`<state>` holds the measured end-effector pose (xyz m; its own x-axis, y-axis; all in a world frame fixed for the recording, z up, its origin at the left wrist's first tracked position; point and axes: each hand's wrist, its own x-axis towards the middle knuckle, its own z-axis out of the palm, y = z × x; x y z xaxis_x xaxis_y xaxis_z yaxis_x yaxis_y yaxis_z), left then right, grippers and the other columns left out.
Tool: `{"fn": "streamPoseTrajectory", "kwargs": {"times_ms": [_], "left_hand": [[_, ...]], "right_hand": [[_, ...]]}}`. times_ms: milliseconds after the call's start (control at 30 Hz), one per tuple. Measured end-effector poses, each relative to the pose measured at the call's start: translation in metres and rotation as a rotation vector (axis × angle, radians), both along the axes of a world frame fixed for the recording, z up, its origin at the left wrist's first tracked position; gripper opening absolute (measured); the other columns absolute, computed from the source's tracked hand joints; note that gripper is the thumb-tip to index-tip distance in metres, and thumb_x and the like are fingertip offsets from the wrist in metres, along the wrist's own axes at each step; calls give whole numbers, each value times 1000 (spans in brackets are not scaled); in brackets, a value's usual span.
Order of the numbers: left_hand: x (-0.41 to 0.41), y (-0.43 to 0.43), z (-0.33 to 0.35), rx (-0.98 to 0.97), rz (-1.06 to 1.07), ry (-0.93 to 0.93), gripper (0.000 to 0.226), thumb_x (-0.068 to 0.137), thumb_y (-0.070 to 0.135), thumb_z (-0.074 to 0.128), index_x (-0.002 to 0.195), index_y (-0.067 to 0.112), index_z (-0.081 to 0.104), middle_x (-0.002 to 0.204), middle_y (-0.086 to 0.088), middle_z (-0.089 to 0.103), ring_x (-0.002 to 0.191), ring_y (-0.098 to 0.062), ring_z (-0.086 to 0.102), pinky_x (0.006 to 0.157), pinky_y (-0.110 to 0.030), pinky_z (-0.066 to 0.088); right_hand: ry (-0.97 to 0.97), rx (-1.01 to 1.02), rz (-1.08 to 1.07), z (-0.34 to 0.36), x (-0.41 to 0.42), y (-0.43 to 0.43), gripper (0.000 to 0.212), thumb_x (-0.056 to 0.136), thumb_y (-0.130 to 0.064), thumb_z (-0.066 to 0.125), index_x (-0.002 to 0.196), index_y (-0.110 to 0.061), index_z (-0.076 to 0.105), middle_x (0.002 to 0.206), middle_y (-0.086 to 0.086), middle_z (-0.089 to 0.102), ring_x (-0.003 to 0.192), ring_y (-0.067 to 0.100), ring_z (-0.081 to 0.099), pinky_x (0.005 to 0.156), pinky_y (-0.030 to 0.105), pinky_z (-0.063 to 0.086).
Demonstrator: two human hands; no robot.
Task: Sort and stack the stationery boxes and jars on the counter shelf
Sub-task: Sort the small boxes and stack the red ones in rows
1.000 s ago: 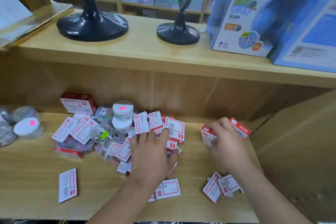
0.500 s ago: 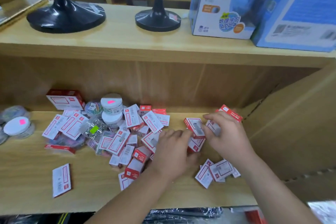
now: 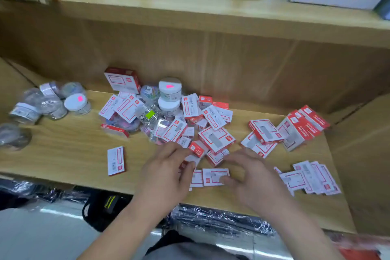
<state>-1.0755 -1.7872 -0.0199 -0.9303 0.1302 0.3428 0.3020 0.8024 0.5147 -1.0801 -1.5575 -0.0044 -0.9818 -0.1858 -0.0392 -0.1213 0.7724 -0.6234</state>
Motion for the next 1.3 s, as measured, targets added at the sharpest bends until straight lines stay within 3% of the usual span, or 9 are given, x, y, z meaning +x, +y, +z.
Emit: {"fn": "streamPoseTrajectory", "kwargs": {"times_ms": [100,233,333,567,667,800,933,1100,1300], "left_hand": [[25,-11,-9,23,34,-91,48,77,46,75,122,37,59,118,18,57,108,-14,62,83,-29,55],[42,-21,-27,58,-13,-242,83,73,47,80,146,44,41,137,22,50,124,-8,52,99,-24,46],[42,-22,-36,85,-14,-240,91,73,38,84,149,47,35,136,23,52,121,-8,51,99,-24,46],[39,-23,-49,223,20,-260,99,72,33,86,155,41,31,133,30,49,118,4,45,100,0,25],[37,-24,-44,225,-28,-297,101,72,34,86,153,50,28,122,44,45,115,7,45,97,-4,32],[42,-28,-35,222,7,-261,83,69,42,84,142,44,46,115,29,52,109,2,54,88,-15,44],[52,-28,-23,230,46,-168,63,66,47,83,123,28,62,110,20,54,94,1,59,80,-18,47],[39,21,-12,277,-138,-179,61,72,50,82,125,25,63,122,19,56,104,3,57,90,-22,48],[-7,113,-5,216,-273,-223,57,82,48,77,132,29,58,127,12,58,112,-11,58,92,-30,50]], "right_hand": [[16,44,31,-14,6,-16,48,65,-43,79,111,-37,65,108,-17,57,110,13,59,91,37,53],[54,73,31,-22,12,-26,55,65,-26,83,116,-35,65,108,-12,52,109,18,58,84,42,55],[81,81,57,-22,15,-28,61,66,-23,85,122,-40,63,110,-14,47,110,13,56,81,39,55],[122,186,127,-28,16,-43,60,69,-27,85,124,-37,62,114,-10,39,111,16,51,75,37,55],[108,219,145,-27,14,-45,53,76,-29,79,125,-33,61,114,-10,35,116,15,44,83,36,53],[59,273,167,-15,13,-42,45,81,-34,73,122,-34,56,117,-15,35,120,11,42,86,34,49],[75,274,-21,8,13,-25,41,79,-45,71,117,-38,58,115,-19,50,115,7,51,82,34,51],[58,255,-255,29,10,19,35,74,-46,74,105,-38,61,109,-18,55,105,11,57,75,38,54],[-16,451,-395,41,-4,84,44,77,-44,76,117,-34,61,120,-10,57,112,20,57,74,36,51]]}}
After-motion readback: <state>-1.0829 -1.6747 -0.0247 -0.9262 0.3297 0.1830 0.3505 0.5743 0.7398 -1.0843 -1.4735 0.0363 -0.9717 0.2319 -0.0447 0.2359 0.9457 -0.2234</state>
